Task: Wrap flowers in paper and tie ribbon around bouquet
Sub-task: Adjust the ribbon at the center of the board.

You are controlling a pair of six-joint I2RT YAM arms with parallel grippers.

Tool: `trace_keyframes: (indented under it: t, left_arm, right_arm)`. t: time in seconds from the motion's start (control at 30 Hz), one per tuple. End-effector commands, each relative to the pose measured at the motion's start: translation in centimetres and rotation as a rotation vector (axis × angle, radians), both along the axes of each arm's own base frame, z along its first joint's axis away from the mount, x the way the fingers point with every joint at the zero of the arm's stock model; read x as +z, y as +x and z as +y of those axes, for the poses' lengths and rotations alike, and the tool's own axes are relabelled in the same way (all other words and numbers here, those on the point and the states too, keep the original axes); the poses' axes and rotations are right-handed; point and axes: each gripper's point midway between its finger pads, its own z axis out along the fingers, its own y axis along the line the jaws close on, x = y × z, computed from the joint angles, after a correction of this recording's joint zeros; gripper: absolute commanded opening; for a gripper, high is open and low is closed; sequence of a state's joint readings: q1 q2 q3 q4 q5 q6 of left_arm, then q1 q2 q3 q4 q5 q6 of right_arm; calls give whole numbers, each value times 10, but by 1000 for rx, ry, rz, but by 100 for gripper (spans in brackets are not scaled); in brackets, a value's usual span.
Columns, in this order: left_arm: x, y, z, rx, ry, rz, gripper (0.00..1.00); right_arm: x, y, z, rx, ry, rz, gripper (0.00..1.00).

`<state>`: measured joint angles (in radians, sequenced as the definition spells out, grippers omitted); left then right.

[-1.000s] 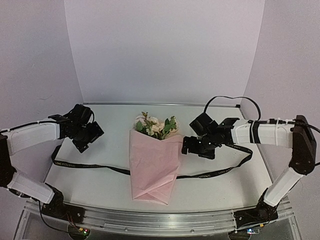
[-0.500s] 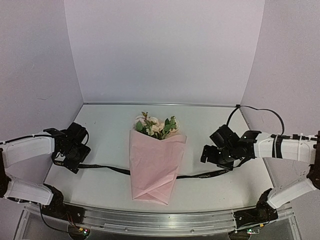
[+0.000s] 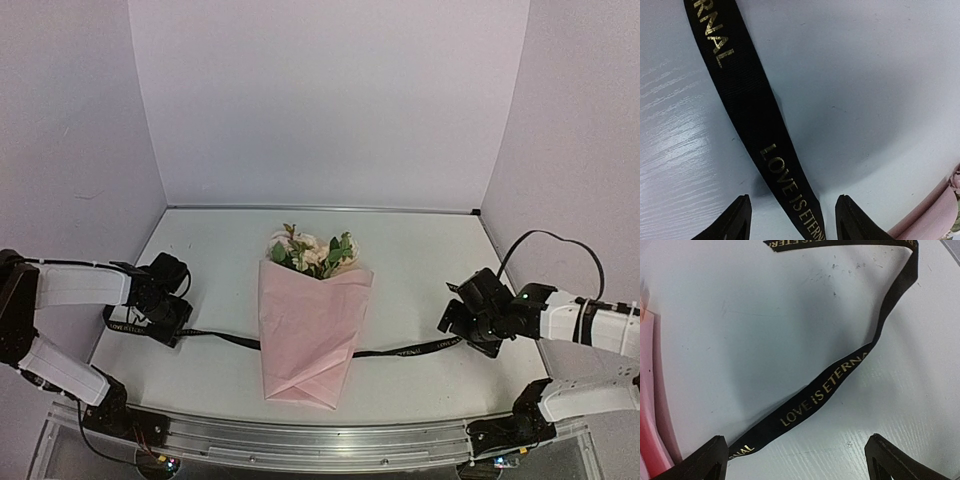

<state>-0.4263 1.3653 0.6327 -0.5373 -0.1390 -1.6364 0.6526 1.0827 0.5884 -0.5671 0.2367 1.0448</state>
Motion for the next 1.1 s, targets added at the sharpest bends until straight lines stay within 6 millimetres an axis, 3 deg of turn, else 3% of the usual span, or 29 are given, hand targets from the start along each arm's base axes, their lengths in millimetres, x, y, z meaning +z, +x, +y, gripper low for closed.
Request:
trace_keyframes:
  t: [0.0, 0.13, 0.27, 0.5, 0.67, 0.83, 1.0, 1.07]
  left_arm:
    - [-3, 14, -7, 7, -34, -38, 41]
    - [-8, 20, -5, -22, -17, -43, 16]
    - [-4, 32, -2, -91, 42, -54, 1]
    - [10, 50, -1, -202, 124, -88, 0]
    - [19, 59, -2, -280, 163, -118, 0]
    - [27, 65, 8, -325, 254, -133, 0]
    - [34, 75, 5, -365, 274, -178, 0]
    - [33, 78, 4, -380, 285, -180, 0]
  right_arm:
    - [-1, -5, -22, -85, -25, -14, 98]
    - [-11, -11, -35, -156, -9, 24, 98]
    - [-18, -11, -45, -222, 1, 58, 98]
    - [-29, 0, -46, -280, 2, 98, 94]
    - [-41, 16, -37, -305, 39, 105, 79]
    - [-48, 28, -41, -345, 33, 94, 66]
    - [-52, 41, -45, -368, 17, 91, 55]
    - [-54, 46, -44, -366, 21, 97, 45]
